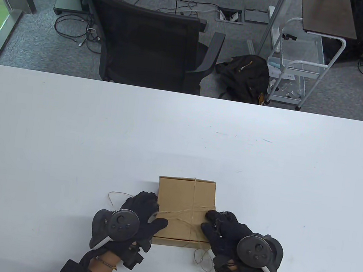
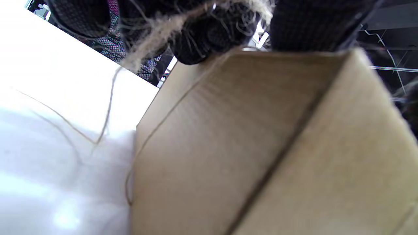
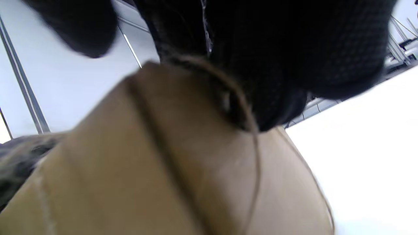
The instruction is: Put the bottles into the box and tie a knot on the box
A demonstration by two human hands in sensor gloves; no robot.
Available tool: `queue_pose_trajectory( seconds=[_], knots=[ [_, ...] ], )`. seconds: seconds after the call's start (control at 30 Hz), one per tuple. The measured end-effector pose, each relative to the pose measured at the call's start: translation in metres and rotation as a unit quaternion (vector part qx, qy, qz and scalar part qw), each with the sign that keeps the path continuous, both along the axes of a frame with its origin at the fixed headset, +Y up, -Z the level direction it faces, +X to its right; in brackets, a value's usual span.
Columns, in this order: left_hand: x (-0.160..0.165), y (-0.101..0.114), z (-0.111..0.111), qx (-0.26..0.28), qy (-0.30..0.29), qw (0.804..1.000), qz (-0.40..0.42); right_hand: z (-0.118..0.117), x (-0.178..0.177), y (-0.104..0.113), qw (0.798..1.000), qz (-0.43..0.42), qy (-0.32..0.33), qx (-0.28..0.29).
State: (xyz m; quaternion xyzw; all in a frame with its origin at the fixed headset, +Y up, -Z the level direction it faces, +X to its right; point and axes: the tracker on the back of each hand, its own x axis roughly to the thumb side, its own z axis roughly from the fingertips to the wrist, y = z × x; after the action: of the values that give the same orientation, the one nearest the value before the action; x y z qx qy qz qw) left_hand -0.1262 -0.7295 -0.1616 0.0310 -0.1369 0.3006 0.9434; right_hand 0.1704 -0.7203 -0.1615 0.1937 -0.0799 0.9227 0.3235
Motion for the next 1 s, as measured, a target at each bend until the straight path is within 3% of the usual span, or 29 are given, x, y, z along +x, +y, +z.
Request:
queue_pose_trajectory(
  seconds=[0.07, 0.2, 0.67, 0.73, 0.9, 1.0],
  knots=[
    [0.001, 0.0, 0.0, -0.005, 0.005, 1.0, -0.003, 0.002, -0.007, -0.001, 0.998, 0.042, 0.012, -0.036],
    [0.001, -0.001, 0.0, -0.003, 0.004, 1.0, -0.001, 0.003, -0.018, -0.002, 0.991, 0.116, 0.027, -0.056],
    [-0.016, -0.006, -0.008, -0.015, 0.017, 0.999, 0.048, -0.011, 0.02, 0.01, 0.992, 0.003, 0.063, -0.113],
    [-0.017, -0.008, -0.01, -0.022, 0.012, 0.998, 0.057, -0.011, 0.028, 0.013, 0.996, -0.03, 0.038, -0.081],
    [-0.017, -0.011, -0.013, -0.041, 0.002, 0.996, 0.073, -0.015, 0.047, 0.015, 0.998, -0.004, -0.045, 0.045],
    [-0.015, -0.011, -0.013, -0.047, 0.0, 0.996, 0.076, -0.022, 0.06, 0.003, 0.994, -0.023, -0.101, -0.022]
  ],
)
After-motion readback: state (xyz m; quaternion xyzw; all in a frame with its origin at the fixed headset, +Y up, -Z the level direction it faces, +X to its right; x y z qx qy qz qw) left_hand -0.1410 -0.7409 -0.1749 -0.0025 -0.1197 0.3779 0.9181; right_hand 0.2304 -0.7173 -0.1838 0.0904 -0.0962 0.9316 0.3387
